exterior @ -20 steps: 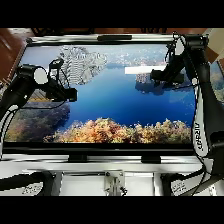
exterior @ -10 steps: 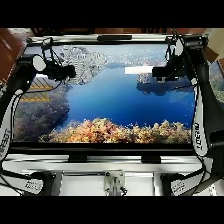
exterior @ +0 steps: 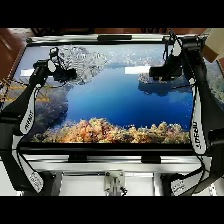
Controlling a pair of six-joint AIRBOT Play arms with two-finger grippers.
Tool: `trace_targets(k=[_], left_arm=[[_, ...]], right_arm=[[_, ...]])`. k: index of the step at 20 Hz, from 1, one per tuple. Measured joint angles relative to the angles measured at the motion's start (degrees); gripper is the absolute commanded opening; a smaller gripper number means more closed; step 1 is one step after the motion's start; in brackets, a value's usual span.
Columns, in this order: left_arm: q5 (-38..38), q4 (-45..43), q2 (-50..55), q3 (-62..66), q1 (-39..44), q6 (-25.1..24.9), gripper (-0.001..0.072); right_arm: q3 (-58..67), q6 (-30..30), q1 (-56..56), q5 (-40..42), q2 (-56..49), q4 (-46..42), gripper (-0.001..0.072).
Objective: Fold the shirts.
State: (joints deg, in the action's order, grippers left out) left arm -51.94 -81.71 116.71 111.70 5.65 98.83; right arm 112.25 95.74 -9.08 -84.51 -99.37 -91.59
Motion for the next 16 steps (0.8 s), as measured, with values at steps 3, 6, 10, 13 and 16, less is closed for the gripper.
trace_targets(k=[3, 6, 10, 13, 16], left_arm=[[1.84, 0.28, 1.88, 0.37, 0.11, -0.46, 0.0134], [3.74, 0.52, 2.21, 0.74, 0.09, -0.68, 0.0060], [3.13, 2.29, -2.05, 3.21, 1.25, -3.61, 0.0058], [3.37, 2.73, -11.76, 4.98, 4.35, -10.32, 0.0059], [3.74, 3.15, -25.75, 5.66, 9.46, -15.89, 0.0059]], right_arm=[[0.00, -0.07, 0.00, 0.09, 0.00, 0.68, 0.0462], [0.00, -0.22, 0.00, 0.98, 0.00, 1.11, 0.0462], [0.00, -1.84, 0.00, 4.72, 0.24, 1.22, 0.0462], [0.00, -3.30, 0.00, 5.55, 3.19, 1.22, 0.0462], [0.00, -4.20, -0.04, 6.56, 10.45, -0.31, 0.0462]])
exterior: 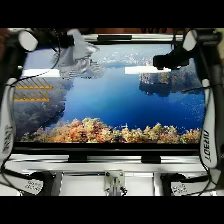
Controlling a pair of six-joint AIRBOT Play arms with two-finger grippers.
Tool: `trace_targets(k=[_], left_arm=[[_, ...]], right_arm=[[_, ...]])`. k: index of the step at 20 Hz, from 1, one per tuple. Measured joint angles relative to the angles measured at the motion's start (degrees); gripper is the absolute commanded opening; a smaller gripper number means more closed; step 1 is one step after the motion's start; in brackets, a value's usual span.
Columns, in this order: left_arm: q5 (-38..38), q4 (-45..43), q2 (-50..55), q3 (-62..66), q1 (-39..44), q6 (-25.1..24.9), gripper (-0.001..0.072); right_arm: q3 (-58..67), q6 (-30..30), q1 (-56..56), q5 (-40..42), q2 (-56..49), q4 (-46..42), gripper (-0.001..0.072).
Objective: Fold the shirts.
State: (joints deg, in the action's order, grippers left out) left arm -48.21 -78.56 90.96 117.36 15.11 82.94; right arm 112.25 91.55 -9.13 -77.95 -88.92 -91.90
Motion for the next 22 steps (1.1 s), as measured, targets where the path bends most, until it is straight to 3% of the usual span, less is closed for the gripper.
trace_targets(k=[4, 9, 15, 20, 21, 22], left_arm=[[0.11, 0.42, -17.53, -0.76, 7.72, -1.42, 0.0059], [-7.32, 0.35, -27.80, -6.71, 14.32, 2.58, 0.0059], [-9.81, 0.98, -25.99, -23.28, 16.74, 8.28, 0.0059], [2.01, 11.04, -17.27, -35.17, 21.00, 13.66, 0.0062], [4.17, 13.33, -15.06, -36.20, 22.05, 14.08, 0.0146], [5.86, 15.32, -13.18, -36.85, 22.91, 14.43, 0.0416]], right_arm=[[0.07, -0.52, 0.00, 1.79, 14.25, -4.31, 0.0462], [0.09, -0.59, 0.00, 0.07, 30.03, -6.21, 0.0462], [-1.33, -0.22, 0.00, -14.58, 36.65, -5.49, 0.0461], [-10.75, 1.92, 0.00, -20.39, 37.51, -3.10, 0.0461], [-13.81, 2.32, 0.00, -20.11, 37.55, -2.71, 0.0461], [-17.00, 2.69, 0.00, -19.12, 37.55, -2.29, 0.0461]])
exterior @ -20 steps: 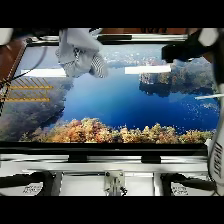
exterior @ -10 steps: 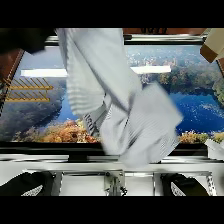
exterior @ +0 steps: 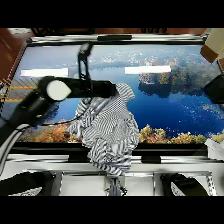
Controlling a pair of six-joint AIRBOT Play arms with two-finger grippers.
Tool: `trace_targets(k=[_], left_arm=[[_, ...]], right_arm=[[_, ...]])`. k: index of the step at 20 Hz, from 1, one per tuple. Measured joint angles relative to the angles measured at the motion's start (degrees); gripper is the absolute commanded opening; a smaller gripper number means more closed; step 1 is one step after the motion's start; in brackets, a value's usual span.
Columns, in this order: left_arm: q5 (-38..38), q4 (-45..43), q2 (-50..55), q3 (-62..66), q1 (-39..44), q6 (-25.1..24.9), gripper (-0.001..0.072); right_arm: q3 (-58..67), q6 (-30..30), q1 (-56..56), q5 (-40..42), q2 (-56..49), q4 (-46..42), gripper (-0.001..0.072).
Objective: Fold the shirts.
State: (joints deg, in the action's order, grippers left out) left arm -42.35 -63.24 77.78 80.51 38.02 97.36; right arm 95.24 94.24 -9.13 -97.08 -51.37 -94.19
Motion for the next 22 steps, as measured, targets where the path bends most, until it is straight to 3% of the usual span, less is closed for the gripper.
trace_targets(k=[1, 2, 4, 6, 11, 14, 17, 22], left_arm=[[1.40, 1.86, 1.64, -0.55, 0.61, 0.28, 0.0683], [2.29, 3.19, 2.67, -0.87, 0.81, 0.48, 0.0720], [1.44, 4.87, 3.67, -0.79, -0.52, 0.79, 0.0720], [-4.09, 5.07, 3.50, 0.50, -4.07, 0.81, 0.0720], [-28.98, 1.33, -1.16, 2.56, -15.67, -2.58, 0.0720], [-38.01, -1.55, -5.86, -1.05, -17.77, -3.52, 0.0720], [-38.60, -0.04, -9.66, -8.39, -14.91, -3.58, 0.0720], [-29.57, 2.21, -9.53, -19.43, -4.48, -3.61, 0.0720]], right_arm=[[-2.97, 0.31, 0.00, 1.05, -0.02, 0.46, 0.0461], [-5.68, 0.68, 0.00, 2.25, -0.15, 1.03, 0.0462], [-10.47, 0.96, 0.00, 4.13, -1.05, 1.88, 0.0464], [-13.29, -0.44, 0.00, 4.63, -2.36, 2.69, 0.0669], [-21.97, -5.22, 0.09, 2.95, -6.97, 5.14, 0.0668], [-31.54, -7.10, 0.04, 4.11, -8.20, 12.11, 0.0668], [-41.24, -8.94, 0.04, 7.89, -8.63, 21.55, 0.0668], [-53.09, -10.08, -0.02, 15.43, -8.87, 32.33, 0.0668]])
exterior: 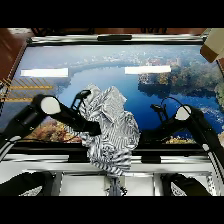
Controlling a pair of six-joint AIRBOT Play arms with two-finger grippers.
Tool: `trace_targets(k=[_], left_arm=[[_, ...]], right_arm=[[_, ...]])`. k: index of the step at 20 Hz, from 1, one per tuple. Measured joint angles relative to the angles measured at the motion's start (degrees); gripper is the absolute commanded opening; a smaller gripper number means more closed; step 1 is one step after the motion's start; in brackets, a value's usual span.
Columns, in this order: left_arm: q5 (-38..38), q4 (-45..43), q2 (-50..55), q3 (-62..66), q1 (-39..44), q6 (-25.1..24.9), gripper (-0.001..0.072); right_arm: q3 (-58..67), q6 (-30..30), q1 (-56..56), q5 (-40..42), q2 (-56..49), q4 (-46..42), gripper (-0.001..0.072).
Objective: Fold the shirts.
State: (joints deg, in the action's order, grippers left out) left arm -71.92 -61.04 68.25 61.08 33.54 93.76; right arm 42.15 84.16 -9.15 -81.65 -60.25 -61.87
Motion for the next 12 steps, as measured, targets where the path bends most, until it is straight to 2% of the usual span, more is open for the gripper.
trace_targets(k=[5, 6, 7, 8, 9, 11, 12], left_arm=[[6.23, 0.68, 4.33, -2.97, 5.84, -0.02, 0.0718], [7.02, 0.74, 5.01, -3.19, 6.23, -0.02, 0.0668], [7.78, 0.81, 5.53, -3.32, 6.49, 0.00, 0.0553], [8.59, 0.81, 5.97, -3.45, 6.64, 0.00, 0.0376], [9.27, 0.81, 6.25, -3.52, 6.73, 0.00, 0.0261], [10.19, 0.85, 6.67, -3.61, 6.91, -0.02, 0.0151], [10.54, 0.85, 6.80, -3.65, 6.97, -0.02, 0.0077]], right_arm=[[-6.54, -0.22, 0.00, 6.91, -0.02, 6.62, 0.0668], [-7.15, -0.22, 0.00, 8.20, -0.02, 7.72, 0.0667], [-7.61, -0.24, 0.00, 9.55, -0.04, 8.76, 0.0667], [-7.93, -0.28, 0.00, 10.73, -0.13, 9.60, 0.0667], [-8.22, -0.33, 0.00, 11.72, -0.39, 10.14, 0.0667], [-8.50, -0.39, 0.00, 12.98, -1.55, 11.19, 0.0666], [-8.59, -0.42, -0.15, 13.33, -2.40, 11.56, 0.0618]])
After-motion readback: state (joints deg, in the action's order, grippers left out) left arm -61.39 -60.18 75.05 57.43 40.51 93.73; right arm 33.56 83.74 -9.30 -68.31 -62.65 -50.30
